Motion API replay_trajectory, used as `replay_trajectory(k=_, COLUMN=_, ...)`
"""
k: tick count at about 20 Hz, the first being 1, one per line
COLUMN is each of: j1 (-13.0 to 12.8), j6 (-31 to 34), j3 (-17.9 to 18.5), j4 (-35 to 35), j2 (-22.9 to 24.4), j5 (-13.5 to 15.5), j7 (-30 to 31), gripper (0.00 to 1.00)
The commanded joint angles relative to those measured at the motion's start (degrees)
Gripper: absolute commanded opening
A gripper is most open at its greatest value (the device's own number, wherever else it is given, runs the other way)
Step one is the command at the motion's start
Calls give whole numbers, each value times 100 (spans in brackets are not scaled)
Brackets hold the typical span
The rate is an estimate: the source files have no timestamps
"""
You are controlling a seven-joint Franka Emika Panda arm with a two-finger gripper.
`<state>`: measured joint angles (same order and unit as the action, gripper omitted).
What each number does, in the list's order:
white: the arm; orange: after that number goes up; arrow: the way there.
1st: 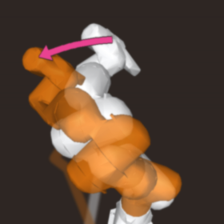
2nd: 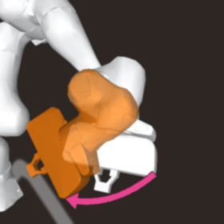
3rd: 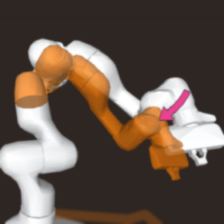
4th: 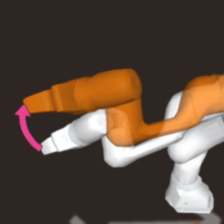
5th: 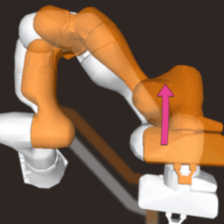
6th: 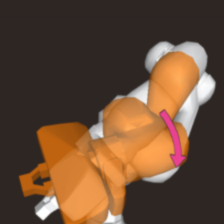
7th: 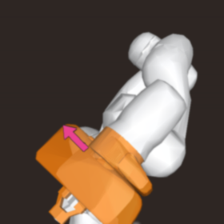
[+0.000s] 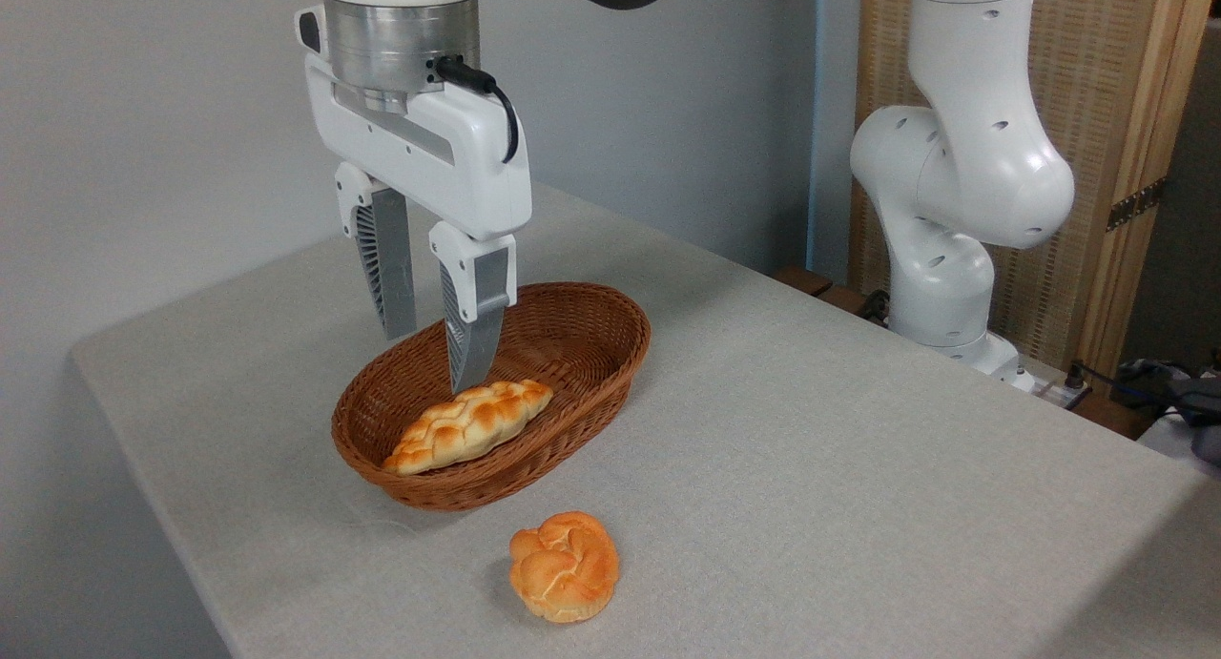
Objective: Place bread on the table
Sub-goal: 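Open the gripper, release the bun, and raise the gripper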
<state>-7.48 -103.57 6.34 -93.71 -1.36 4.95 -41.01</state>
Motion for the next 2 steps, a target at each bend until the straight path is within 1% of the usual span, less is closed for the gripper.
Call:
replay_trajectory(k=1, j1=9, j6=224, j3=-10, j4=89, j2=-5, j5=-56, j7=119, gripper=100)
replay_trajectory(k=2, j1=9, j6=241, j3=-1, j4=89, j2=4, j5=-56, j7=119, gripper=100)
